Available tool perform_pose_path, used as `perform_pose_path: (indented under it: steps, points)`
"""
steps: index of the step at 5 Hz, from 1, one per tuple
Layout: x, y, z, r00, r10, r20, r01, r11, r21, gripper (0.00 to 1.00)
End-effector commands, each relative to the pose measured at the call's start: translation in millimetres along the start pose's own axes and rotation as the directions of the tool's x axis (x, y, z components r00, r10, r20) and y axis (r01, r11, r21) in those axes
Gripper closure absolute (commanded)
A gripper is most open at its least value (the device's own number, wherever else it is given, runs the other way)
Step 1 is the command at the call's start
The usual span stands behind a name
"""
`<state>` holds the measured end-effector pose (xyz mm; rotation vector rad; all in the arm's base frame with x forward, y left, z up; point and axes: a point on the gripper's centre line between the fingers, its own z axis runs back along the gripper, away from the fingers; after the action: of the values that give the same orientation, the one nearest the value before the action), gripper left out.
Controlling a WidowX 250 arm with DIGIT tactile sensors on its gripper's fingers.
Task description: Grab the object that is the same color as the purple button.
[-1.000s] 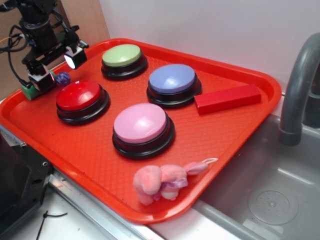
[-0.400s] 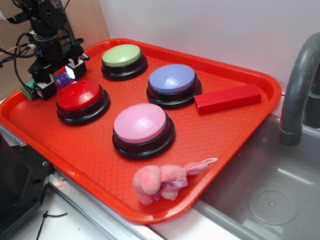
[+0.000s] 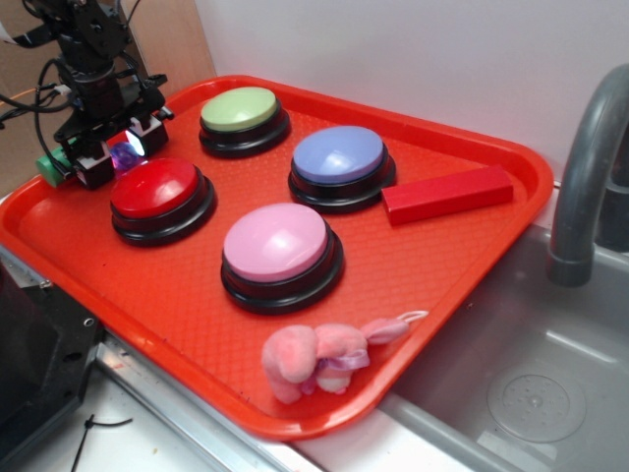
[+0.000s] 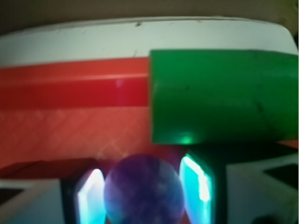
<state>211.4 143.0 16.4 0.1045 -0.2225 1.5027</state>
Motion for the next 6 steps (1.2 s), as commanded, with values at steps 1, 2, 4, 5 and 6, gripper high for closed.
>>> perform_pose_path:
  steps: [1,2,4,5,6]
  points:
    - [-19,-6,70,0.919,-0.387,-0.080,0.374,0.917,-0.141,1.00]
    - [-51,-9,113,0.789,-0.598,-0.141,0.562,0.796,-0.225,1.00]
    - [-103,-6,153,0.416,-0.905,-0.087,0.813,0.413,-0.410,1.00]
    - [-110,2,165,0.181,-0.983,-0.021,0.914,0.176,-0.365,1.00]
    - [-120,0,166,0.031,-0.999,-0.011,0.929,0.033,-0.369,1.00]
